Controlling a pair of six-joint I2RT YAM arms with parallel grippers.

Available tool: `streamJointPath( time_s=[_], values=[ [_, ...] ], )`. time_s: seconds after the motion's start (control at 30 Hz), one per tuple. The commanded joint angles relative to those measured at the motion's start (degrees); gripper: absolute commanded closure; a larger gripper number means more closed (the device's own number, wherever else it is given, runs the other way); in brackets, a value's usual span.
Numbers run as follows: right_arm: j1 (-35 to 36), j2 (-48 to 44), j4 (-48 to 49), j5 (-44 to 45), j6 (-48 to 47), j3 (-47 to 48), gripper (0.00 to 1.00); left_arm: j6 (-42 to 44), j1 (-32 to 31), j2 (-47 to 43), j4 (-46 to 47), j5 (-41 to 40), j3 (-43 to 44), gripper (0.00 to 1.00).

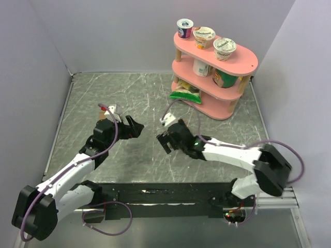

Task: Fold the paper box

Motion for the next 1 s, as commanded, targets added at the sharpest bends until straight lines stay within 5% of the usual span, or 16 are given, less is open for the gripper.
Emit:
streamJointPath(
  time_s=[0.0, 0.23, 0.4, 0.6, 0.97],
  values=[
    [-6.63, -12.71, 4.36, -8.07, 5.06, -0.76, 0.0, 1.68, 5.34, -1.34, 0.61, 2.33, 2.53, 0.04],
    [-27.45, -26.17, 5.16, -19.42, 11.84, -6.65, 0.0, -0.69, 15.44, -6.79, -0.52, 8.58, 4.55, 0.04],
    [-38.88, -39.68, 2.88, -19.35, 12.82, -10.96, 0.0, 1.33, 16.07, -11.71, -5.53, 8.32, 7.54, 0.04],
    [-42.59, -50.43, -0.11, -14.62, 11.15, -13.07, 0.0, 3.53, 15.99, -13.47, -11.67, 6.57, 11.23, 0.04],
    [-42.94, -52.46, -1.17, -12.94, 11.32, -13.77, 0.0, 2.3, 15.9, -13.82, -10.9, 6.21, 10.88, 0.04]
  ],
)
